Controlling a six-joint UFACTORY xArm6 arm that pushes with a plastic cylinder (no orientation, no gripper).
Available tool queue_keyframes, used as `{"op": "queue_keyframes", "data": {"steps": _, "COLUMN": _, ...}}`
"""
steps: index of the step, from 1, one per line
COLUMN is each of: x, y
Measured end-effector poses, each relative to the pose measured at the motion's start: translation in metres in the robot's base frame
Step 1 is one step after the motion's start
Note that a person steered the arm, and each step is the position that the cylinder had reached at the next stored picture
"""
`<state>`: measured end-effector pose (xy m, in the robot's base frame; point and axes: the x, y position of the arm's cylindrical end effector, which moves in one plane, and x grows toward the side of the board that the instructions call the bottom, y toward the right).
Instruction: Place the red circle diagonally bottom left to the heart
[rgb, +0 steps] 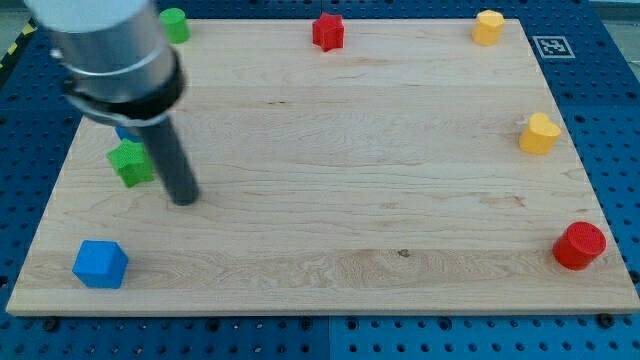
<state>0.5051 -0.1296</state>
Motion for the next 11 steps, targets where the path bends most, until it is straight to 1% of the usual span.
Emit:
{"op": "queue_keyframes", "data": {"steps": 1, "x": -0.001, "y": 0.098}}
{"op": "queue_keyframes", "data": {"steps": 4, "x": -0.001, "y": 0.44}}
{"op": "queue_keyframes", "data": {"steps": 5, "x": 0.003, "y": 0.475}}
{"op": "queue_keyframes", "data": {"steps": 6, "x": 0.045, "y": 0.472}}
{"op": "queue_keyframes", "data": {"steps": 7, "x": 0.074, "y": 0.47}}
{"op": "queue_keyframes", "data": {"steps": 8, "x": 0.073, "y": 0.469}}
{"op": "queue_keyframes", "data": {"steps": 9, "x": 0.073, "y": 0.448}}
{"op": "queue_keyframes", "data": {"steps": 11, "x": 0.073, "y": 0.383}}
